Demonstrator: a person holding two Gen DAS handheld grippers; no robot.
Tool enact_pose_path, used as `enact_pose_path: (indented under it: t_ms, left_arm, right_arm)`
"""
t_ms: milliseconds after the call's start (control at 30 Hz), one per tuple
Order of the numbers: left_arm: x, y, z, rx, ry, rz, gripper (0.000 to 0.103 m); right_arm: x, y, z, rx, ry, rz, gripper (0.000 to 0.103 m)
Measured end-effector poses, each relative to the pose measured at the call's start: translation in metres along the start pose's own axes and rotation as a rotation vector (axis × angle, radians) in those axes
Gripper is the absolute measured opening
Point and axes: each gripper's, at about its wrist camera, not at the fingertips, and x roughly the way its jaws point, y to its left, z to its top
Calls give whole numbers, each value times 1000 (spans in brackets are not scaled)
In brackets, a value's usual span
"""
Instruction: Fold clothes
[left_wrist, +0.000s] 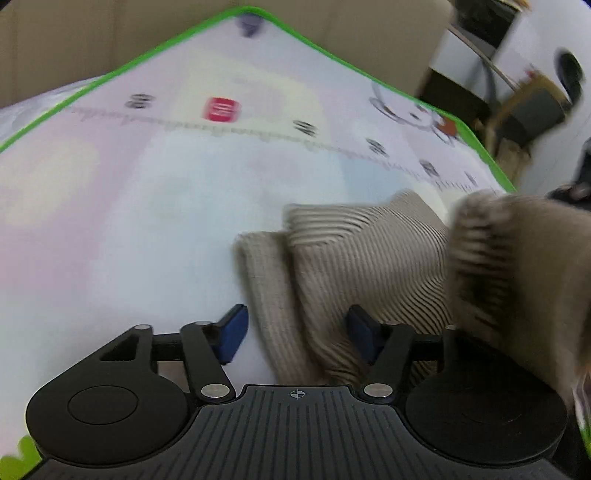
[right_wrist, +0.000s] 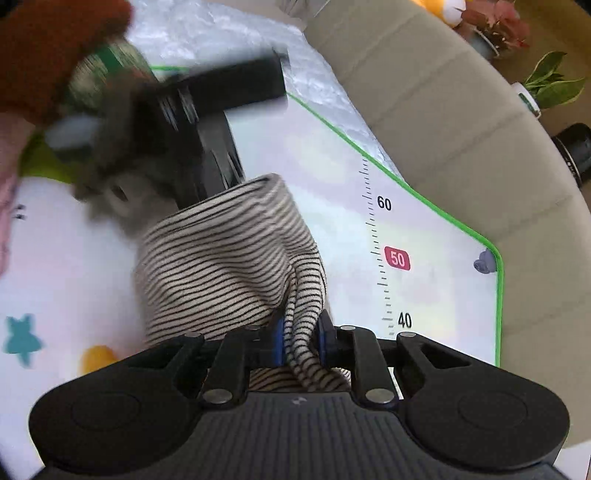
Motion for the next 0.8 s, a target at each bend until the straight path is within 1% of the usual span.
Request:
enact_pose_path:
  t_ms: [67,100,133,200,267,300,367,400,467,500,533,567,600,633,667,767,800]
  left_arm:
    - [-19,10,3,-34,-55,54,65]
    - [-34,14,4,-56,-102,60,66]
    - [-49,18,5,-91,-156,44,67]
    - [-71,20,6,-128,-240,-29,72]
    - [-86,13,7,-101,-303,-136,77]
    - [-87,8,6,-80,-310,-181,77]
    - [-83,-6,3,-28,-289,-261,76]
    - [-77,-13,1,-1,-267,-280,75]
    - [-59,-27,-3,46,-209,-290,73]
    - [-50,-31,-5,55,-184,-294,72]
    - [-44,-32,-7,41,-179,-299,71]
    - [-38,-29,-6,18,-162,-308,71]
    - [-33,-26,-4,-5,-147,-314,69]
    - [-29,-22,-2,-28,-141,-310,66]
    - [-27,-18,-2,-46,-137,-307,63]
    - [-25,-16,-3,-64,-129,-308,64]
    - [-24,-18,-1,-54,-127,-296,65]
  right_arm:
    - [17,-5,0,-8,-6,-8,16]
    - [23,-7,-1,-2,-15,-10,16]
    - [30,-10,-2,10,-25,-8,16]
    - [46,-16,-7,38,-31,-10,16]
    - [65,-20,-13,72,-28,-6,17]
    - [66,-22,-15,96,-34,-11,17]
    - [69,-25,-19,143,-46,-21,20]
    - [71,-26,-21,167,-52,-26,21]
    - [74,-29,-26,214,-64,-36,27]
    - [75,-30,-28,237,-70,-41,33]
    - [76,-31,-30,258,-77,-48,37]
    - [72,-31,-34,277,-86,-63,48]
    - [67,-32,-37,324,-101,-75,56]
    - [61,-32,-41,376,-134,-80,65]
    - [54,-31,-44,428,-167,-84,69]
    - [34,-29,-54,584,-265,-98,69]
    - [27,-28,-57,636,-298,-103,70]
